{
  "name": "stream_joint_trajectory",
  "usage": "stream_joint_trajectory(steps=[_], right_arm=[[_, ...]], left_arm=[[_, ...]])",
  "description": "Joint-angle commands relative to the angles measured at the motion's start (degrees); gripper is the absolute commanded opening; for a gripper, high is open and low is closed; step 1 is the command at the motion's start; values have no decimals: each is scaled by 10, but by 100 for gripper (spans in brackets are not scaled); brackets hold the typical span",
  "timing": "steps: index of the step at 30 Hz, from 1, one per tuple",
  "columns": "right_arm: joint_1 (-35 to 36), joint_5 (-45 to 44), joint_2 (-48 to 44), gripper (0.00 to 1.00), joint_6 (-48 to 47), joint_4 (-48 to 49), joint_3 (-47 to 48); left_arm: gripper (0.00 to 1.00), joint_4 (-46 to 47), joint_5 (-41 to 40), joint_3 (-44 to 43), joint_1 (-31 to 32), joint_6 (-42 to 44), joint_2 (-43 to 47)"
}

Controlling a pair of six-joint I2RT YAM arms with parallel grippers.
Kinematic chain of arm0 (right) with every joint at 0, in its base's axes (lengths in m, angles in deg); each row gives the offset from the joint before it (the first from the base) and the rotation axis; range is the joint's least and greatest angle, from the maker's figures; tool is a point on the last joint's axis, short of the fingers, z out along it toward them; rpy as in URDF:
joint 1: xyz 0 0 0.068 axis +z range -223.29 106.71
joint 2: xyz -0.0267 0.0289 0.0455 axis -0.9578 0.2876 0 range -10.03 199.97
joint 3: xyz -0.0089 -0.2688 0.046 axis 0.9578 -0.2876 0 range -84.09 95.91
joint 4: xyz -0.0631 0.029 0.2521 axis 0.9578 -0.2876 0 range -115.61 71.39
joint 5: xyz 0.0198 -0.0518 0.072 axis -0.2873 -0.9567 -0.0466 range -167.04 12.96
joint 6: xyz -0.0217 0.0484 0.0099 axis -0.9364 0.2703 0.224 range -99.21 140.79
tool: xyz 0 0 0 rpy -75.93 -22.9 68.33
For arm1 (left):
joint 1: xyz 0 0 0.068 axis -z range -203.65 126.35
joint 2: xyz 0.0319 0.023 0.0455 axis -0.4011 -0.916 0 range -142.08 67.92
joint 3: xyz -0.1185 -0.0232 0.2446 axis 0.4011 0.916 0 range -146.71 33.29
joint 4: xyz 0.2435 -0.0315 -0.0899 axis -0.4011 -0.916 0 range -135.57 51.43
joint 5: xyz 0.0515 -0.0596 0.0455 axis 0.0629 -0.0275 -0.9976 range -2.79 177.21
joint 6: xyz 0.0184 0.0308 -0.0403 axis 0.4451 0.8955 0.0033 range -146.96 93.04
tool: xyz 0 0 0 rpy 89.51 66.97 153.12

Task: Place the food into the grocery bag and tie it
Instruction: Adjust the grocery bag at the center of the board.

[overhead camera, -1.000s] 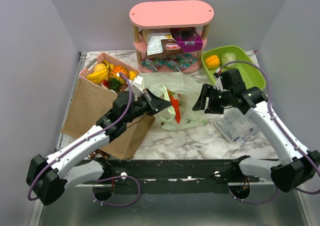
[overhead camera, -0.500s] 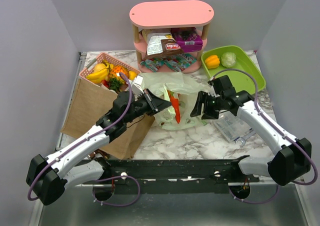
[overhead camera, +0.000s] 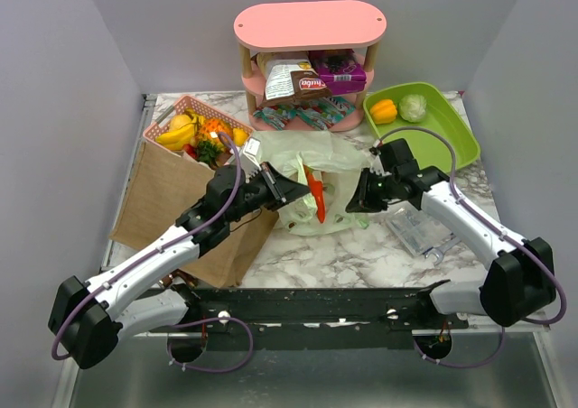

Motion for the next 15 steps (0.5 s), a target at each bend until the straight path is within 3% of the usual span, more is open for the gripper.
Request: stream_joint_trajectory(steps=[1, 4, 15], right_arm=[[2, 21, -3, 10, -1, 8, 16], [2, 28, -8, 1, -2, -26, 68], [2, -93, -48, 1, -17, -176, 298]], left_arm=[[0, 10, 17, 5, -3, 1, 1], [0, 11, 35, -7, -3, 4, -3], [0, 2, 109, -105, -3, 19, -61]])
